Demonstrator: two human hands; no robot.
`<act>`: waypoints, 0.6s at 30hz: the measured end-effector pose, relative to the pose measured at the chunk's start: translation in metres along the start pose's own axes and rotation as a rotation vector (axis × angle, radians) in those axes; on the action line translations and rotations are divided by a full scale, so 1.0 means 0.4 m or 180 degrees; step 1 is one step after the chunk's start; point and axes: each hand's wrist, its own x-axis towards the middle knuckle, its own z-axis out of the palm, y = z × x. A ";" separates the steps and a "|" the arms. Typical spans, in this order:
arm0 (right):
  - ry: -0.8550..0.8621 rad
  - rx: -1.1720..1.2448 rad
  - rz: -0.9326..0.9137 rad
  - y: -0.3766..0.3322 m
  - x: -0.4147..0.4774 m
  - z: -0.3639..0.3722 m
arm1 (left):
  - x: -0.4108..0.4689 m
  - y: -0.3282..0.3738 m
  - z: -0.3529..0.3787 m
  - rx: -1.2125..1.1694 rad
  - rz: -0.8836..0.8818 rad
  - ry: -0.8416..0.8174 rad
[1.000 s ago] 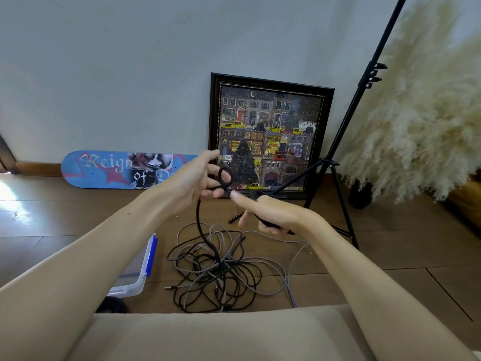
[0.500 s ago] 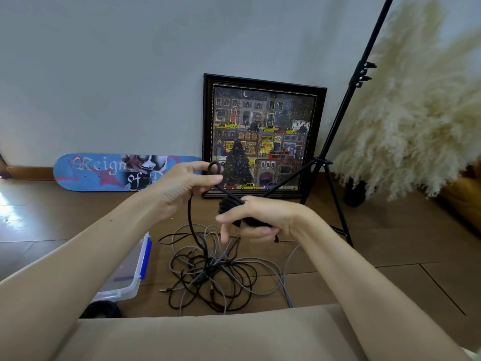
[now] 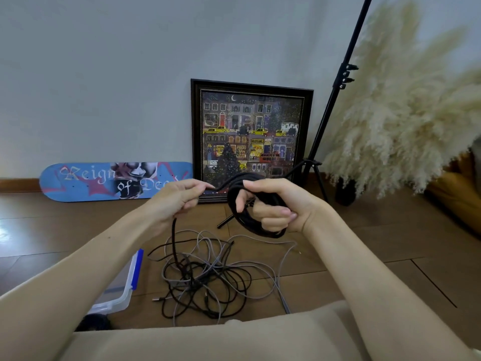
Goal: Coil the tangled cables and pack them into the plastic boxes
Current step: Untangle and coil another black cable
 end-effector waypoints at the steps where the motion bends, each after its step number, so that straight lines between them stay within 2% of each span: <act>1: -0.0120 0.0167 -0.0070 -0.001 0.002 -0.001 | 0.002 -0.007 0.019 -0.0057 -0.0022 -0.0058; 5: -0.0316 0.0640 -0.0259 -0.001 0.002 -0.012 | 0.010 -0.025 0.065 -0.0231 -0.0122 -0.0237; 10: -0.0806 0.1117 -0.0144 0.000 0.003 -0.014 | 0.006 -0.026 0.073 -0.0231 0.0015 -0.0093; 15: -0.0609 0.1229 -0.0504 -0.005 0.003 -0.012 | -0.008 -0.018 0.070 -0.0314 -0.0031 -0.0346; 18: -0.0429 0.1441 -0.0772 -0.004 0.006 -0.019 | -0.021 -0.007 0.101 -0.0898 -0.0115 -0.0396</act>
